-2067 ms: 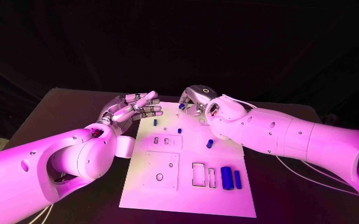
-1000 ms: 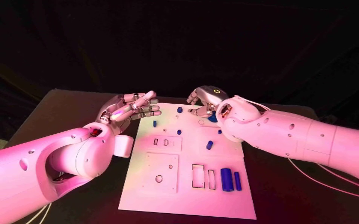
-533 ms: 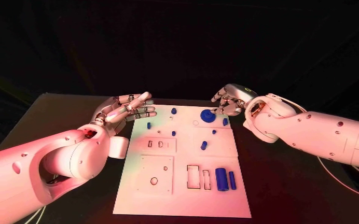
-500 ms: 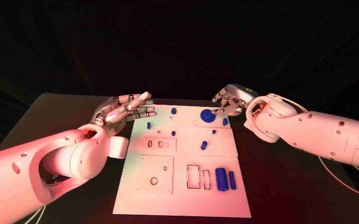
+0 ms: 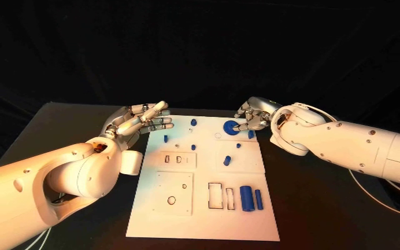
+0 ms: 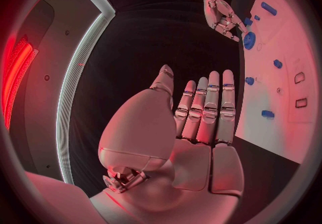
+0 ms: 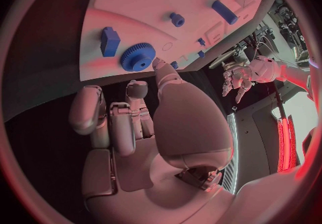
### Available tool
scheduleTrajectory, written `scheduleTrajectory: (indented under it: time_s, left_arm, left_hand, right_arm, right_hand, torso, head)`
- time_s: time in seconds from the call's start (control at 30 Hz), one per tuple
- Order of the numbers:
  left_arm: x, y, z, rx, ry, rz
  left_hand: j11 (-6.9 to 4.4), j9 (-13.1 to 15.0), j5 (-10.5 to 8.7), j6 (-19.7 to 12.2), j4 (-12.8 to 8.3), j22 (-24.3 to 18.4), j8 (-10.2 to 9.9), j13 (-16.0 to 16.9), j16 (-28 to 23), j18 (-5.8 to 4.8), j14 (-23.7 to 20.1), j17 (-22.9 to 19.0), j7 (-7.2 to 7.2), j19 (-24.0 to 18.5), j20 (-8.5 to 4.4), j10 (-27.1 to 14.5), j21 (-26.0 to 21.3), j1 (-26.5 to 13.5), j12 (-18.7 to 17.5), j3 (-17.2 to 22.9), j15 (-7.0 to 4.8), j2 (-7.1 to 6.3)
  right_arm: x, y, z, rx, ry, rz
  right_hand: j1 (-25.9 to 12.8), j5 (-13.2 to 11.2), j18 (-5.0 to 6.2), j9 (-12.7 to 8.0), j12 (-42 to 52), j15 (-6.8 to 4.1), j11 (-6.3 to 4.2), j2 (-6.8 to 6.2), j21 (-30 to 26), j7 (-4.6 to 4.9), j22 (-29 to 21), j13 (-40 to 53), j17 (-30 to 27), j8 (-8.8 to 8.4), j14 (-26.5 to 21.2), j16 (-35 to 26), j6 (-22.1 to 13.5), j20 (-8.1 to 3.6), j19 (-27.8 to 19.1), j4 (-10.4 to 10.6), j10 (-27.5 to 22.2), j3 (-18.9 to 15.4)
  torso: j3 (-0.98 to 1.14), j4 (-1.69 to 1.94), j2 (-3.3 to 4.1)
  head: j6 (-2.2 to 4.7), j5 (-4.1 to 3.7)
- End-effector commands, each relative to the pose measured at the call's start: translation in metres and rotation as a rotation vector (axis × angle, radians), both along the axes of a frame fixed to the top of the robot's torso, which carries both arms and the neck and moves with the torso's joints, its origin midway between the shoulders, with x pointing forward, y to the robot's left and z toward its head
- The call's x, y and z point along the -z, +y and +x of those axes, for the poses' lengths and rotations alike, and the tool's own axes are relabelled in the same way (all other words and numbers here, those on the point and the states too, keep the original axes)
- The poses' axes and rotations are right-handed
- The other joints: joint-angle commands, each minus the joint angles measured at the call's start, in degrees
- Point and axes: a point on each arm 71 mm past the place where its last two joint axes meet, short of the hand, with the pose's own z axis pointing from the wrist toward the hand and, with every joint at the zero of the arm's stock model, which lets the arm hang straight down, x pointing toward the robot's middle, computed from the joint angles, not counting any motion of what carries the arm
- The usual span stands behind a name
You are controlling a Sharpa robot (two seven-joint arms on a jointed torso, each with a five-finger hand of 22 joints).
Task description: Assemble the parts on the task board
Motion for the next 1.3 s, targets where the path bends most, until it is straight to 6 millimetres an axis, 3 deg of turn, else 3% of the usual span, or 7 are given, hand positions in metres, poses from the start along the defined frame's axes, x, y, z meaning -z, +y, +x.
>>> scheduleTrajectory:
  time_s: [0.03, 0.53, 1.0, 1.3]
  left_arm:
    - [-0.002, -0.003, 0.000, 0.023, -0.011, -0.007]
    - [-0.001, -0.003, 0.001, 0.024, -0.008, -0.006]
    - [-0.001, -0.003, 0.001, 0.026, -0.008, -0.007]
    - [-0.001, -0.003, 0.001, 0.025, -0.007, -0.006]
  left_hand:
    - [0.30, 0.0, 0.19, -0.1, -0.5, -0.1, -0.2, -0.1, -0.2, 0.25, 0.3, 0.1, 0.26, 0.3, -0.05, -0.2, 0.1, 0.5, -0.2, 0.0, 0.10, 0.09]
    - [0.29, 0.0, 0.19, -0.1, -0.5, -0.1, -0.2, -0.1, -0.2, 0.25, 0.3, 0.1, 0.25, 0.3, -0.04, -0.2, 0.1, 0.5, -0.3, 0.0, 0.09, 0.11]
    - [0.28, 0.0, 0.18, -0.1, -0.5, -0.1, -0.3, -0.1, -0.3, 0.26, 0.3, 0.1, 0.24, 0.3, -0.04, -0.2, 0.0, 0.5, -0.3, 0.0, 0.08, 0.13]
    - [0.28, 0.0, 0.19, -0.1, -0.5, -0.1, -0.3, -0.1, -0.3, 0.26, 0.3, 0.1, 0.24, 0.3, -0.04, -0.2, 0.0, 0.5, -0.4, -0.1, 0.08, 0.15]
  right_arm:
    - [0.004, 0.004, 0.002, -0.009, 0.043, -0.003]
    - [0.010, 0.013, 0.008, -0.014, 0.055, -0.023]
    - [0.015, 0.010, 0.009, -0.009, 0.065, -0.056]
    - [0.015, 0.008, 0.009, -0.011, 0.050, -0.083]
  right_hand:
    - [0.5, 0.4, -0.92, 0.1, 1.7, 0.41, 0.11, 0.37, 0.4, -0.10, 0.4, 1.7, 8.9, 0.35, 4.6, 0.4, -0.6, 0.07, 0.4, 0.0, 0.5, -0.6]
    - [2.0, 0.7, -1.21, 0.5, 7.9, 0.45, 0.13, 1.20, 1.5, -0.10, 2.1, 7.8, 10.1, 1.21, 4.9, 1.0, -0.6, 0.13, 1.2, 0.3, 2.8, -1.2]
    - [3.0, 0.9, -1.31, 0.7, 10.4, 0.45, 0.11, 1.63, 1.8, -0.13, 2.8, 10.2, 10.8, 1.68, 5.0, 1.3, -0.6, 0.13, 1.5, 0.0, 3.7, -1.2]
    - [6.0, -0.4, -1.50, 0.9, 13.6, 0.40, 0.05, 2.81, 2.5, -0.11, 4.0, 13.4, 11.6, 2.36, 5.2, 1.8, -0.2, 0.07, 2.0, -1.4, 5.0, 0.2]
  torso:
    - [-0.07, -0.04, -0.04]
    - [-0.04, -0.02, -0.03]
    - [-0.05, 0.03, -0.01]
    - [-0.06, 0.01, -0.01]
  head:
    - [-0.08, 0.03]
    - [-0.39, 0.01]
    - [-0.57, -0.04]
    - [-0.65, -0.01]
